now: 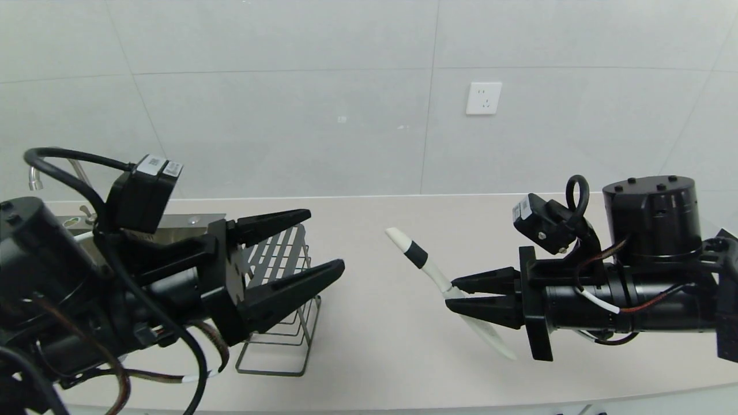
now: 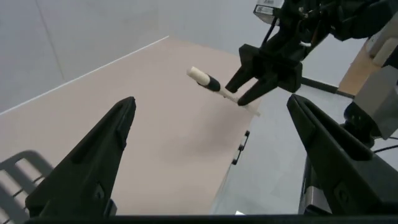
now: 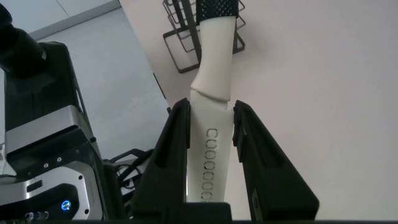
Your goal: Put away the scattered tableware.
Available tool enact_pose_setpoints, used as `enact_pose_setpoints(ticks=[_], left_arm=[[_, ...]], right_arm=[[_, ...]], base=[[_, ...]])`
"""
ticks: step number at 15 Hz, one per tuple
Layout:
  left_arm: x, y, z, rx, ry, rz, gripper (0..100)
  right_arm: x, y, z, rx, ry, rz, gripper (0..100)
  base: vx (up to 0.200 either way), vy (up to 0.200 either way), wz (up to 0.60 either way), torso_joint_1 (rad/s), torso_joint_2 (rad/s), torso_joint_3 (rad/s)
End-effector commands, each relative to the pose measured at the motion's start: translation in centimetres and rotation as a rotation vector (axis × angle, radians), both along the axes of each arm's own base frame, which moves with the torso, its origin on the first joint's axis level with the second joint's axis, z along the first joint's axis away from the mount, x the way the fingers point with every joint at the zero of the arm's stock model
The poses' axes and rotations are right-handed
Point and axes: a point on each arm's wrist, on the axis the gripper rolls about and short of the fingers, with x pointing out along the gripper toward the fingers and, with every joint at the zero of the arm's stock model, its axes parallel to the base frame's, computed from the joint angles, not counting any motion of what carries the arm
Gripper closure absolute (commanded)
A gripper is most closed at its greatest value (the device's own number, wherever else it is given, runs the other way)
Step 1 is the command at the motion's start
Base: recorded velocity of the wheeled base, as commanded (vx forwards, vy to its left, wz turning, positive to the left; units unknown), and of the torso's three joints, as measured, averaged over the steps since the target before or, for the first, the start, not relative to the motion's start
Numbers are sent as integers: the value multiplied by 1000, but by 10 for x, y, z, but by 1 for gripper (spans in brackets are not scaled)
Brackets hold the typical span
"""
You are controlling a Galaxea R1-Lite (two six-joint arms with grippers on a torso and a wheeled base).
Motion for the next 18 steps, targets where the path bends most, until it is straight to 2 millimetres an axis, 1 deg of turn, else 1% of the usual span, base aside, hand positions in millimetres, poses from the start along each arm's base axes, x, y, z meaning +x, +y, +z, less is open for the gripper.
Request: enact_pose_setpoints(ticks=[1, 4, 6, 8, 13, 15, 18], left_arm=[[19, -19, -20, -25, 107, -34, 0], [23, -22, -24, -63, 152, -43, 0], [21, -30, -28, -65, 174, -73, 0], [20, -37, -29, -62, 178, -95, 0], [30, -69, -29, -101, 140, -104, 0], [33, -83, -34, -116, 129, -102, 0], [42, -91, -37, -140, 116, -65, 0]], right_arm=[[1, 2, 3, 7, -10, 3, 100], [2, 3, 6, 12, -18, 3, 100], [6, 5, 11, 25, -35, 0, 100], [6, 5, 12, 28, -32, -2, 100], [7, 5, 13, 30, -36, -7, 100], [6, 8, 17, 37, -46, 4, 100], [6, 9, 21, 46, -60, 6, 100]], base=[[0, 0, 0, 0, 0, 0], [0, 0, 0, 0, 0, 0], [0, 0, 0, 0, 0, 0], [0, 0, 0, 0, 0, 0], [0, 0, 0, 0, 0, 0], [0, 0, 0, 0, 0, 0], [0, 0, 0, 0, 0, 0]])
